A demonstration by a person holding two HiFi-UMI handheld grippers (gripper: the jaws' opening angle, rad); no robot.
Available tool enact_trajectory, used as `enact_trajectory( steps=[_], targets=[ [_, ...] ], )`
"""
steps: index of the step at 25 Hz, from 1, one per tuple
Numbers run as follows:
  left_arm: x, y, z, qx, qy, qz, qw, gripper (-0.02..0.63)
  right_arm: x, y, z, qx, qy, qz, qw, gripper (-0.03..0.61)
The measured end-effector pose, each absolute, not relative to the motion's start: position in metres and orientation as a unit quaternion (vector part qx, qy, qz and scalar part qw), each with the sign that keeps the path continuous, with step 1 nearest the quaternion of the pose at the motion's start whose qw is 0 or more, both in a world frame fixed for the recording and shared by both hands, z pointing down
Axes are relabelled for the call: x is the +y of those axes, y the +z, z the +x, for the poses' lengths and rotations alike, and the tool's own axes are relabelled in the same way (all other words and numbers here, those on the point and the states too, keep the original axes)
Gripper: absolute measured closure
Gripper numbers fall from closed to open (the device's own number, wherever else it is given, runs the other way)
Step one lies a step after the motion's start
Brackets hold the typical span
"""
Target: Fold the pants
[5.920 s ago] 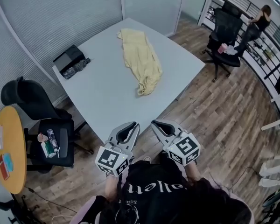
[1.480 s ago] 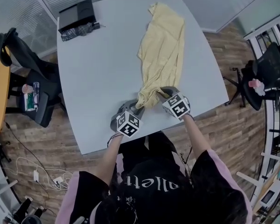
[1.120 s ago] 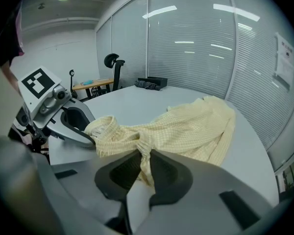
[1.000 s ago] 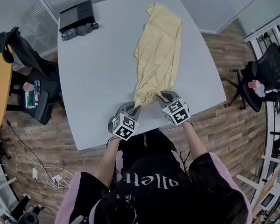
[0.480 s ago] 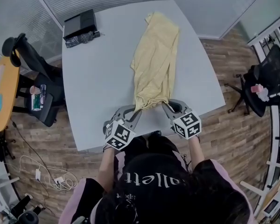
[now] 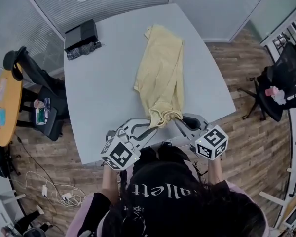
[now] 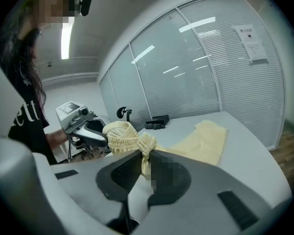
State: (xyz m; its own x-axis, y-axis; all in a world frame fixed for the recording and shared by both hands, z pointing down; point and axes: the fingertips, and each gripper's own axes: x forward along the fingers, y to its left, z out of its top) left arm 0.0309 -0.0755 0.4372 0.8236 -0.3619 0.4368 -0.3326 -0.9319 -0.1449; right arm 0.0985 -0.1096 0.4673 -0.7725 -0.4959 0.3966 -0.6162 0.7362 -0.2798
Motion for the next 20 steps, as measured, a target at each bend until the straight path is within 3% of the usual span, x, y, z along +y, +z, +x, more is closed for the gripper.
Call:
enact_trajectory(
  steps=[7, 20],
  targets=[
    [-0.082, 0.407, 0.052, 0.145, -0.218, -0.963, 0.064, 0.554, -0.105, 0.434, 0.119, -0.932, 0.186, 0.279, 0.14, 0.532],
    [-0.17, 0.409, 0.067, 0.174, -0.27, -0.94, 0.116, 0.554, -0.193, 0.44, 0.143, -0.931, 0.137, 0.3, 0.158, 0.532]
  ],
)
